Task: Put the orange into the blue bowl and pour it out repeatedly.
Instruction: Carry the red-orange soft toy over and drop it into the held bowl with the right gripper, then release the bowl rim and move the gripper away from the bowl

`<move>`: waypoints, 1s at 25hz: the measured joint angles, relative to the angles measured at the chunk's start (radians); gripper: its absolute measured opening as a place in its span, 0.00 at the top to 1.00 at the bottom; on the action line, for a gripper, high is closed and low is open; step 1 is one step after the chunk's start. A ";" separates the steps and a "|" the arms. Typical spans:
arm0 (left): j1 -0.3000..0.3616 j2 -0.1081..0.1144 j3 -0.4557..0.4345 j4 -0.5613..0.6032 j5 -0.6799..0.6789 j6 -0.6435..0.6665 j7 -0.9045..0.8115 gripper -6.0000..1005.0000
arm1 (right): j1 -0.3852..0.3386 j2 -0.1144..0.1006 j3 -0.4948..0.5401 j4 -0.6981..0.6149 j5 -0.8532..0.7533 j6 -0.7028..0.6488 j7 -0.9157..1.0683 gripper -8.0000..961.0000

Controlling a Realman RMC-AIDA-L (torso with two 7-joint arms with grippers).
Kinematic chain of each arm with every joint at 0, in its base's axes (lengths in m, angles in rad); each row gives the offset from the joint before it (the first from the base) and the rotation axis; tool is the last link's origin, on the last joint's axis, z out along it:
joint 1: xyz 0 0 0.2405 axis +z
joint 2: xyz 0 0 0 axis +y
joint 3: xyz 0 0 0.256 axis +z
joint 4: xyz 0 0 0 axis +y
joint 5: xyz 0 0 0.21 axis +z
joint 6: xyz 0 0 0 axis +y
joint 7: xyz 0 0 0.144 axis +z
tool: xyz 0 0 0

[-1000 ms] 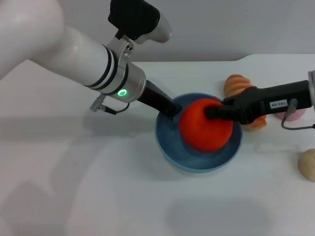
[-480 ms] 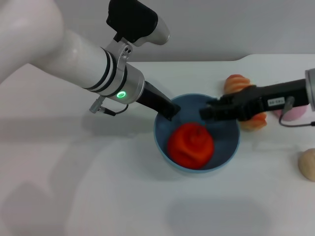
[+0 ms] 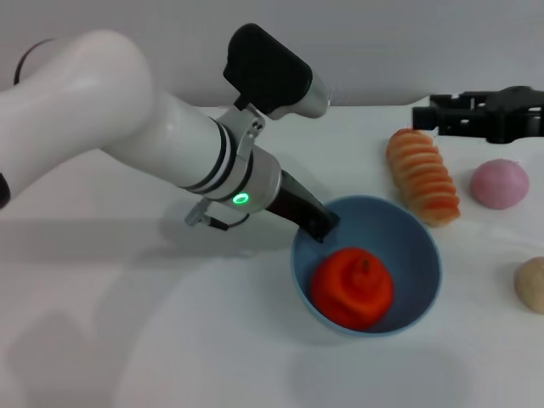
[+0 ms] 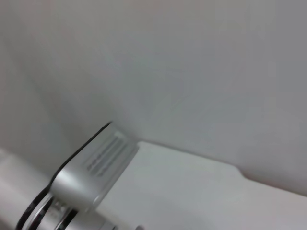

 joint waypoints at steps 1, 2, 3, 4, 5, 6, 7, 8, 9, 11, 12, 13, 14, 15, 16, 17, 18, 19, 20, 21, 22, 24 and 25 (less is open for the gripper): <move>0.003 0.000 0.009 0.000 -0.004 -0.009 0.000 0.99 | -0.001 0.000 0.013 0.005 0.000 0.000 0.000 0.46; 0.005 0.000 0.017 0.000 -0.008 -0.020 0.000 0.99 | -0.001 -0.002 0.027 0.014 0.000 0.001 0.000 0.45; 0.008 0.000 0.021 -0.001 -0.009 -0.034 0.000 0.99 | -0.001 -0.002 0.038 0.022 0.000 0.001 -0.002 0.45; 0.010 0.000 0.024 -0.004 -0.010 -0.047 0.000 0.99 | -0.002 -0.003 0.047 0.029 0.000 0.001 -0.006 0.45; 0.010 0.000 0.026 -0.008 -0.011 -0.056 0.000 0.99 | -0.002 -0.003 0.050 0.032 0.000 0.001 -0.007 0.45; 0.010 0.000 0.026 -0.008 -0.011 -0.058 0.000 0.99 | -0.003 -0.004 0.053 0.036 0.001 0.001 -0.009 0.45; 0.010 0.000 0.026 -0.008 -0.012 -0.061 0.000 0.99 | -0.003 -0.005 0.055 0.037 0.001 0.001 -0.010 0.45; 0.010 0.000 0.027 -0.008 -0.012 -0.063 0.002 0.99 | -0.003 -0.006 0.057 0.038 0.001 0.002 -0.013 0.45; 0.010 0.000 0.031 -0.008 -0.011 -0.068 0.005 0.99 | -0.003 -0.006 0.060 0.038 0.001 0.002 -0.016 0.45; 0.010 0.000 0.044 -0.009 -0.006 -0.077 0.007 0.99 | -0.004 -0.006 0.063 0.042 0.001 0.004 -0.022 0.45; 0.010 0.000 0.054 -0.010 -0.001 -0.083 0.006 0.99 | -0.004 -0.006 0.064 0.047 0.001 0.005 -0.025 0.45; 0.010 0.000 0.054 -0.010 -0.001 -0.083 0.006 0.99 | -0.004 -0.007 0.065 0.051 0.001 0.006 -0.026 0.45; 0.011 0.000 0.063 -0.010 0.003 -0.087 0.004 0.99 | -0.004 -0.007 0.066 0.053 0.001 0.008 -0.029 0.45; 0.012 0.000 0.065 -0.010 0.005 -0.089 0.003 0.99 | -0.004 -0.008 0.067 0.055 0.001 0.011 -0.031 0.45; 0.013 0.001 0.065 -0.010 0.006 -0.092 0.002 0.99 | -0.004 -0.008 0.069 0.056 0.001 0.014 -0.033 0.45; 0.014 0.001 0.065 -0.010 0.007 -0.092 0.003 0.99 | -0.005 -0.008 0.069 0.057 0.001 0.016 -0.034 0.45; 0.014 0.001 0.066 -0.011 0.007 -0.093 0.004 0.99 | -0.005 -0.008 0.069 0.059 0.001 0.017 -0.034 0.45; 0.015 0.002 0.069 -0.010 0.008 -0.093 0.006 0.99 | -0.005 -0.008 0.069 0.064 0.001 0.017 -0.036 0.44; 0.015 0.002 0.073 -0.009 0.009 -0.093 0.009 0.99 | -0.005 -0.008 0.070 0.070 0.001 0.018 -0.039 0.44; 0.014 0.003 0.076 -0.007 0.010 -0.092 0.009 0.99 | -0.005 -0.009 0.070 0.076 0.001 0.020 -0.042 0.44; 0.014 0.004 0.077 -0.005 0.010 -0.092 0.010 0.99 | -0.005 -0.009 0.070 0.080 0.000 0.023 -0.045 0.44; 0.015 0.004 0.078 -0.003 0.012 -0.093 0.010 0.99 | -0.006 -0.009 0.071 0.087 -0.001 0.029 -0.048 0.44; 0.015 0.004 0.079 -0.003 0.012 -0.093 0.010 0.99 | -0.006 -0.010 0.071 0.092 -0.001 0.031 -0.049 0.44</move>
